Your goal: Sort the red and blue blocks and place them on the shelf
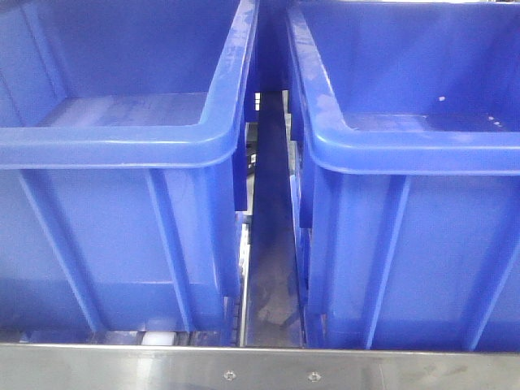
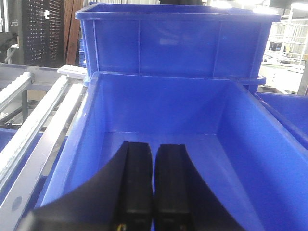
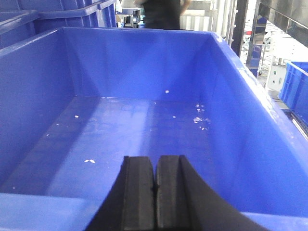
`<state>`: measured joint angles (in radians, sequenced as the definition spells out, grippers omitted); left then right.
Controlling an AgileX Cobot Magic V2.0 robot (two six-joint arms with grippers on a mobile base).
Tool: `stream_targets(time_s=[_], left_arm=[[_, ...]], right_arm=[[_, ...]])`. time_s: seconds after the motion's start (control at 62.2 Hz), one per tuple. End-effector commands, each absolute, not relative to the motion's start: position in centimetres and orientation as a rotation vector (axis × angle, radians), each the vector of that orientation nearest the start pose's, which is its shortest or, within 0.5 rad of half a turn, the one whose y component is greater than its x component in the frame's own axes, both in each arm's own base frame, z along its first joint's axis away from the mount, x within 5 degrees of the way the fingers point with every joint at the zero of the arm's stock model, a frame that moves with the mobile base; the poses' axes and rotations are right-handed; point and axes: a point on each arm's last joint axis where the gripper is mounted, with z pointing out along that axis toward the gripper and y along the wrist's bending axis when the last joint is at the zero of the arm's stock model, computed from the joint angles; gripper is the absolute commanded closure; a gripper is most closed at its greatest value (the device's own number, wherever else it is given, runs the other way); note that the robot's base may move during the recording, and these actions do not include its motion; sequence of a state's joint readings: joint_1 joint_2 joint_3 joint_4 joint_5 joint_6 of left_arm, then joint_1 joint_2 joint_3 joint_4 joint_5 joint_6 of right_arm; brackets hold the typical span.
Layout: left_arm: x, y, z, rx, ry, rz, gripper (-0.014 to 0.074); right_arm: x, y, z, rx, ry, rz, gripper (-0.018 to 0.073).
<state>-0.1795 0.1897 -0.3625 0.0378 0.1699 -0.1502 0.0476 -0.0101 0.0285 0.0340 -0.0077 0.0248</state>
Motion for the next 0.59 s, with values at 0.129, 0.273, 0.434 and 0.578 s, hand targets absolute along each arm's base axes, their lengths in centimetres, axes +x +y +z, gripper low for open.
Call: stream_targets(time_s=[0.129, 0.273, 0.434, 0.578], left_arm=[[5.4, -1.0, 32.4, 0.043, 1.386, -0.243, 0.0472], [5.7, -1.0, 31.4, 0.054, 1.411, -0.216, 0.0472], [6.5, -0.6, 28.2, 0.011, 1.464, -0.139, 0.0472], [6.2, -0.3, 25.4, 0.008, 1.395, -0.084, 0.0472]], right_arm=[[5.2, 0.2, 22.1, 0.014, 1.359, 0.081, 0.0510], [5.2, 0.2, 22.1, 0.014, 1.359, 0.081, 0.0510], [5.2, 0.2, 22.1, 0.014, 1.359, 0.081, 0.0510], [5.2, 0.2, 22.1, 0.014, 1.359, 0.081, 0.0510]])
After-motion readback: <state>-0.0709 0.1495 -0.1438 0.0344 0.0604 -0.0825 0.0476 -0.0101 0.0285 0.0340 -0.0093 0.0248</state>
